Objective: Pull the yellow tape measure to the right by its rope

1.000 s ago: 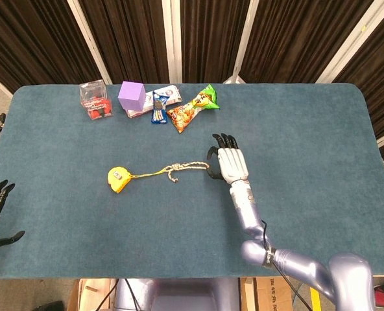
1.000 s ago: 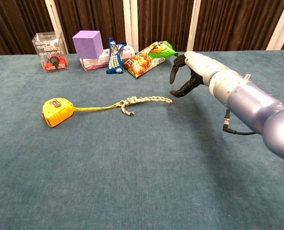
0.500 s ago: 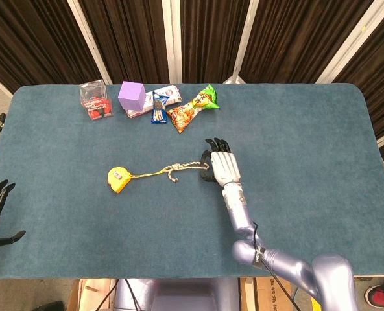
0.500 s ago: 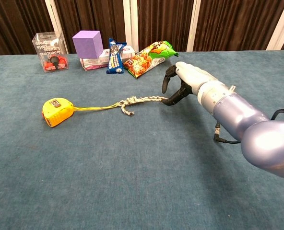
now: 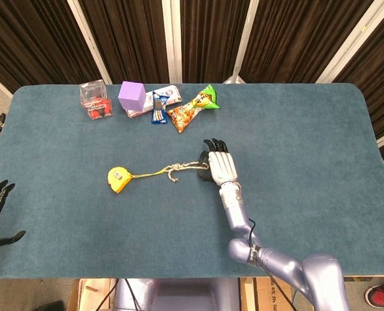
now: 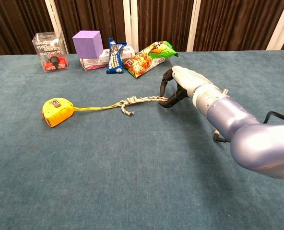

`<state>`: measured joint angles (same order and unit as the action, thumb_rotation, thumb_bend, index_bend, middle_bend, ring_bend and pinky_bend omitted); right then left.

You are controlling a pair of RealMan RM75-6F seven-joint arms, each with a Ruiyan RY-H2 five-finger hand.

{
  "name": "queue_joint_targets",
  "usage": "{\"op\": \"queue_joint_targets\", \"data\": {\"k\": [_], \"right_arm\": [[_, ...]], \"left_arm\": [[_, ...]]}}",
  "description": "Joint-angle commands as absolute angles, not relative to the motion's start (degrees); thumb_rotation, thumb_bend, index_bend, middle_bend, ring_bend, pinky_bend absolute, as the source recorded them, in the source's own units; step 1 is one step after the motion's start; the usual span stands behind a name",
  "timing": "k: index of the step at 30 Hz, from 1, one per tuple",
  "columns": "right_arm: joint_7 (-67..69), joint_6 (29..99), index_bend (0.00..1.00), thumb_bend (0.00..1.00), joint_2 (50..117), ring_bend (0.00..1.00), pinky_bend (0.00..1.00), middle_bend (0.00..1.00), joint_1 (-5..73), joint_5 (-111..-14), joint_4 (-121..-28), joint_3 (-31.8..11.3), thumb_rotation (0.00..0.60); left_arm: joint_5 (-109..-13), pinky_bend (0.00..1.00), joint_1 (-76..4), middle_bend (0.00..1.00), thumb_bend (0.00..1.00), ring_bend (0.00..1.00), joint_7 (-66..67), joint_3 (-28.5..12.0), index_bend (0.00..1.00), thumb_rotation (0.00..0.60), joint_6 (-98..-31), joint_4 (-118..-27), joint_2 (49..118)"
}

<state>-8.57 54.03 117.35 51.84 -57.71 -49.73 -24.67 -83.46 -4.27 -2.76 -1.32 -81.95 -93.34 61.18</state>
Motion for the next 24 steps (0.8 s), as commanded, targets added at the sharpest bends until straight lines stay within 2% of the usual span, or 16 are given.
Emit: {"op": "queue_joint_targets", "data": {"k": [1, 24], "right_arm": [[-8.56, 53.67, 0.56, 0.35, 117.57, 0.0, 0.0, 0.16, 52.03, -57.72, -49.04, -24.7, 0.6], [-7.61, 53.66, 0.56, 0.4, 118.5, 0.0, 0.0, 0.16, 51.96, -58.79, -48.11, -24.51, 0.6]], "left_arm": [[-83.36, 0.0, -4.29, 0.0, 0.0, 0.0, -2.89, -1.3, 0.0, 0.6, -81.8, -93.39, 61.12], [-82.94, 0.0, -4.32, 0.0, 0.0, 0.0, -3.28, -1.34, 0.0, 0.6, -81.45, -93.59, 60.91]]}}
